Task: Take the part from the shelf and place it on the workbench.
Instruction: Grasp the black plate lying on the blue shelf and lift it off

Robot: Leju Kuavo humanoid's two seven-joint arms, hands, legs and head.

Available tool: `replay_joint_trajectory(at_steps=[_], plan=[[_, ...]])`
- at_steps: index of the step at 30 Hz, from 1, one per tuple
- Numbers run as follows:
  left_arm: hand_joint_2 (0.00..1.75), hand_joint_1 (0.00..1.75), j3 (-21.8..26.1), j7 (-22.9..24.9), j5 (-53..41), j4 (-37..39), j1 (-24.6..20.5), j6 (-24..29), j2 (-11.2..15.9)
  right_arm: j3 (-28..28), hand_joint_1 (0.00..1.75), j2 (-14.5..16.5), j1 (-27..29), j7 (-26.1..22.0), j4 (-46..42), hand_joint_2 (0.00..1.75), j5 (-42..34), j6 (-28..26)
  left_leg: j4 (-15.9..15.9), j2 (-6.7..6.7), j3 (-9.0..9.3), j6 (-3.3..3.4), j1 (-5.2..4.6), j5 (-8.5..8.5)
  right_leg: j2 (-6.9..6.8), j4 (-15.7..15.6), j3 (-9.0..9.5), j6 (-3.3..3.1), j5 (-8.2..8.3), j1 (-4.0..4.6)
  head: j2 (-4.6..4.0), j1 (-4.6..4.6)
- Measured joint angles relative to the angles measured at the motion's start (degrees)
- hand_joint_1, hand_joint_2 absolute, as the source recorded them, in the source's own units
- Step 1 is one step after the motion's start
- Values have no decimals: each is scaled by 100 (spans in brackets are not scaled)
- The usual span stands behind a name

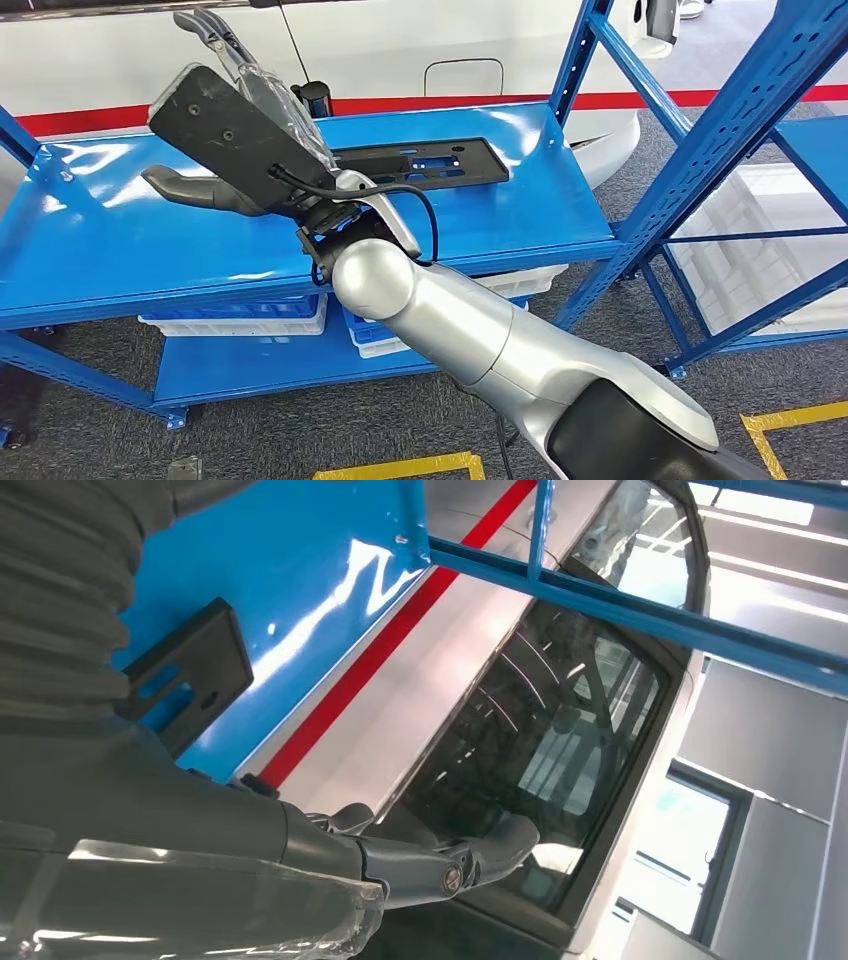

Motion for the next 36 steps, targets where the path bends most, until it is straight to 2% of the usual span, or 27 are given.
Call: replay_joint_trajectory(at_steps=[2, 3, 4, 6, 7, 8, 10, 13, 15, 17, 18, 19, 21, 22, 23, 24, 27, 29, 33, 36], plan=[[0, 0, 48, -2, 47, 2, 0, 14, -14, 93, 0, -4, -6, 49, 0, 175, 2, 44, 1, 0, 28, 49, -22, -37, -1, 764, -464, -12, -185, 1, 0, 4], [0, 0, 73, -3, 65, 3, 0, 21, -26, 136, 0, -4, -5, 73, 0, 175, 2, 67, 2, -5, 49, 62, -35, -58, -2, 892, -585, 3, -159, 4, 0, 5], [0, 0, 99, -7, 82, 4, 0, 30, -36, 178, 0, -4, -6, 101, 0, 175, 2, 92, 2, -14, 81, 68, -47, -84, -2, 802, -600, 28, -40, 6, 0, 6], [0, 0, 139, -15, 108, 7, 0, 49, -51, 246, 0, -4, -15, 146, 0, 175, -3, 138, -1, -33, 168, 58, -59, -148, -12, 39, -322, 53, 369, 24, 0, 10], [0, 0, 151, -19, 115, 9, -3, 60, -56, 274, 0, -4, -24, 159, 0, 175, -7, 159, 1, -42, 207, 38, -77, -187, -24, -355, -150, 36, 535, 46, 0, 11], [0, 0, 163, -21, 120, 11, -5, 69, -61, 301, 0, -3, -35, 174, 1, 175, -13, 177, 1, -44, 233, 13, -86, -221, -33, -627, -25, 8, 635, 62, 0, 11], [0, 0, 182, -27, 120, 16, -11, 78, -67, 338, 0, -1, -51, 210, 2, 175, -25, 199, -12, -36, 264, -47, -94, -270, -35, -782, 65, -50, 655, 90, 0, 9], [0, 0, 192, -40, 91, 20, -29, 76, -62, 390, 0, 7, -80, 278, 6, 175, -33, 210, 92, -10, 259, -130, -66, -398, -14, -869, 169, -134, 640, 14, 0, 3], [0, 0, 192, -48, 69, 21, -41, 78, -58, 439, 0, 7, -111, 320, 17, 175, -36, 222, 643, -3, -8, -188, -46, -658, -18, -909, 258, -201, 607, -18, 0, -12], [0, 0, 192, -48, 55, 22, -43, 82, -57, 503, 0, 5, -112, 350, 45, 175, -42, 247, 1365, -2, -447, -251, -13, -891, -13, -909, 305, -248, 561, -19, 0, -20], [0, 0, 193, -48, 52, 23, -42, 84, -54, 537, 0, 5, -101, 364, 67, 175, -42, 260, 1534, -1, -599, -281, 7, -872, -4, -908, 329, -250, 536, -22, 0, -21], [0, 0, 193, -49, 49, 24, -43, 84, -50, 568, 0, 5, -92, 386, 92, 175, -17, 269, 1487, 1, -647, -307, 30, -731, 9, -903, 359, -237, 508, -29, 0, -22], [0, 0, 197, -50, 49, 24, -48, 92, -42, 630, 0, 5, -87, 488, 144, 175, 186, 292, 854, 9, -455, -353, 86, -234, 33, -877, 434, -177, 428, -51, 0, -21], [0, 0, 202, -49, 49, 28, -51, 100, -47, 678, 0, 5, -87, 592, 178, 175, 482, 329, 512, 4, -302, -370, 91, -57, 43, -854, 458, -138, 386, -43, 0, -25], [0, 0, 212, -45, 50, 33, -59, 110, -55, 734, 0, 4, -81, 712, 215, 175, 862, 382, 263, -2, -186, -363, 89, 33, 49, -831, 466, -101, 354, -29, 0, -29], [0, 0, 223, -39, 52, 39, -65, 120, -67, 793, 0, 2, -62, 832, 258, 175, 1270, 440, 128, -11, -121, -348, 87, 51, 54, -812, 464, -77, 326, -5, 0, -26], [0, 0, 254, -25, 63, 49, -63, 134, -92, 909, 0, -9, 28, 1019, 392, 175, 2023, 548, 72, -49, -100, -300, 63, 26, 52, -831, 466, -52, 309, 32, 0, -3], [0, 0, 263, -23, 45, 50, -59, 136, -98, 956, 0, -10, 66, 1082, 484, 175, 2388, 649, 74, -75, -100, -291, 36, 20, 41, -873, 490, -47, 313, 27, 0, 3], [0, 0, 265, -15, -32, 50, -62, 119, -109, 1041, 0, -10, 233, 1233, 761, 175, 3712, 930, 74, -92, -96, -235, 8, -4, 29, -913, 515, -42, 315, 9, 0, 6], [0, 0, 265, -13, -57, 52, -62, 99, -110, 1090, 0, -8, 317, 1274, 931, 175, 4059, 1001, 76, -90, -95, -202, -10, -12, 28, -919, 513, -28, 320, -2, 0, 4]])
